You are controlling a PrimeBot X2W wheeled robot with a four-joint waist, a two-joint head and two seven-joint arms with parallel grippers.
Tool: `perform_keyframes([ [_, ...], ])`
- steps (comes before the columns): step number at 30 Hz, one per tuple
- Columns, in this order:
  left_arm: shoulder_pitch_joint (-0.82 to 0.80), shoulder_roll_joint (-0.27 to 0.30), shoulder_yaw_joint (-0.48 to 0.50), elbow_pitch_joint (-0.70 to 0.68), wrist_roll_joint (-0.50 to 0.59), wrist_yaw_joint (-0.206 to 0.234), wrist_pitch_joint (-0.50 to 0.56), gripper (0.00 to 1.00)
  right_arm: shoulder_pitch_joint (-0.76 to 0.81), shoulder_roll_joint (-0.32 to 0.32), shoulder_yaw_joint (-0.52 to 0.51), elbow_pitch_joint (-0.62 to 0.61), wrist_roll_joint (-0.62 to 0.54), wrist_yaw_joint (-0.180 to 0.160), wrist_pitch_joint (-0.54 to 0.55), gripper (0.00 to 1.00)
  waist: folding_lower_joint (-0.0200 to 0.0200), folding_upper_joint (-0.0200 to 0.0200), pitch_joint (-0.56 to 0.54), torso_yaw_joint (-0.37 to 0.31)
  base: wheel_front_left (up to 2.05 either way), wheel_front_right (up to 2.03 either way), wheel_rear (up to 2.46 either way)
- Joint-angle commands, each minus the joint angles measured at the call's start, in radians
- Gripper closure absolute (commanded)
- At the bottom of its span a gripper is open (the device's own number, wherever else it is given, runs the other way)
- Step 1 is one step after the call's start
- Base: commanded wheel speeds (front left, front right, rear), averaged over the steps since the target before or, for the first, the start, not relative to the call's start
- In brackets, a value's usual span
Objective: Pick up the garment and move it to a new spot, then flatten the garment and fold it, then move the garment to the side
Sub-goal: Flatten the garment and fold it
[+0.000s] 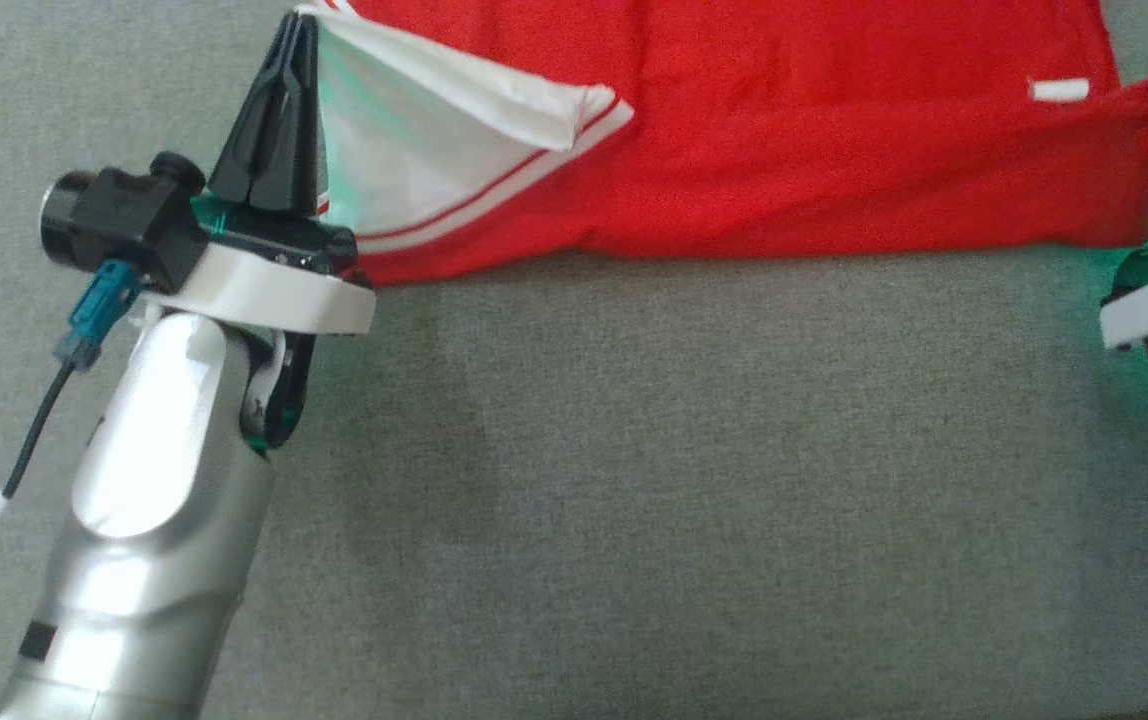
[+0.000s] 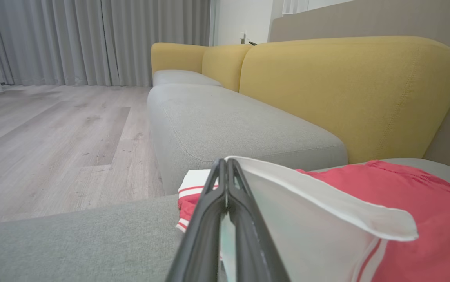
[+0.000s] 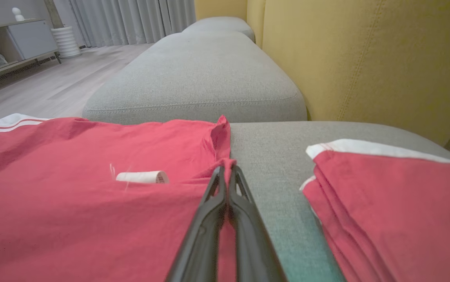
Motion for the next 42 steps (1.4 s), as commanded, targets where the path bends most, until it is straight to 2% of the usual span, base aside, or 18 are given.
perform_keyframes([
  [1,-0.034,0.026,0.030,-0.023,0.012,0.001,-0.014,1.00,-0.012,-0.018,0.011,-0.016,-0.011,-0.001,-0.014,1.00,-0.0002,0.0000,0.004,-0.003,0.00,0.00,0.00],
  [3,-0.047,0.022,0.033,0.000,0.015,0.003,-0.029,1.00,-0.036,-0.011,0.019,0.010,-0.011,-0.001,-0.023,0.98,-0.0002,0.0000,0.009,-0.006,0.00,0.00,0.00],
  [4,-0.050,0.020,0.034,0.014,0.015,0.004,-0.033,1.00,-0.046,-0.008,0.022,0.024,-0.011,-0.001,-0.026,0.48,-0.0002,0.0000,0.011,-0.006,0.00,0.00,0.00],
  [5,-0.052,0.017,0.035,0.029,0.016,0.006,-0.038,0.73,-0.054,-0.005,0.025,0.039,-0.013,-0.001,-0.029,0.00,-0.0002,0.0000,0.013,-0.006,0.00,0.00,0.00],
  [6,-0.055,0.014,0.036,0.040,0.021,0.012,-0.042,0.00,-0.063,-0.002,0.024,0.052,-0.014,-0.001,-0.032,0.00,-0.0002,0.0000,0.015,-0.005,0.00,0.00,0.00],
  [12,-0.020,-0.009,0.045,0.029,0.073,0.058,-0.059,0.00,-0.069,0.020,0.005,0.042,-0.013,-0.001,-0.041,0.00,-0.0002,0.0000,0.014,-0.001,0.00,0.00,0.00],
  [18,0.147,-0.044,0.028,-0.033,0.146,0.109,-0.059,0.00,0.003,0.054,-0.045,-0.030,-0.027,-0.001,-0.041,0.00,-0.0002,0.0000,0.000,-0.004,0.00,0.00,0.00],
  [23,0.218,-0.057,0.035,0.065,0.166,0.179,-0.053,0.00,0.041,0.076,-0.049,-0.056,-0.037,-0.001,-0.042,0.00,-0.0002,0.0000,-0.011,-0.012,0.00,0.00,0.00],
  [29,0.198,-0.053,0.034,0.181,0.165,0.200,0.000,0.00,0.057,0.084,-0.043,-0.062,-0.037,-0.001,-0.042,0.00,-0.0002,0.0000,-0.013,-0.019,0.00,0.00,0.00],
  [30,0.194,-0.053,0.031,0.193,0.162,0.193,0.008,0.39,0.058,0.084,-0.043,-0.061,-0.037,-0.001,-0.042,0.00,-0.0002,0.0000,-0.013,-0.020,0.00,0.00,0.00],
  [32,0.193,-0.058,0.023,0.204,0.147,0.171,0.025,0.87,0.064,0.084,-0.046,-0.056,-0.039,-0.001,-0.042,0.00,-0.0002,0.0000,-0.016,-0.020,0.00,0.00,0.00],
  [33,0.194,-0.060,0.019,0.203,0.141,0.161,0.029,1.00,0.067,0.083,-0.047,-0.051,-0.039,-0.001,-0.042,0.00,-0.0002,0.0000,-0.019,-0.019,0.00,0.00,0.00],
  [36,0.207,-0.063,0.012,0.186,0.124,0.143,0.042,1.00,0.074,0.080,-0.040,-0.020,-0.030,-0.001,-0.042,0.00,-0.0002,0.0000,-0.030,-0.011,0.00,0.00,0.00],
  [42,0.233,-0.052,0.011,0.122,0.108,0.132,0.051,1.00,0.069,0.062,0.005,0.078,0.013,-0.001,-0.036,0.00,-0.0002,0.0000,-0.050,0.008,0.00,0.00,0.00],
])
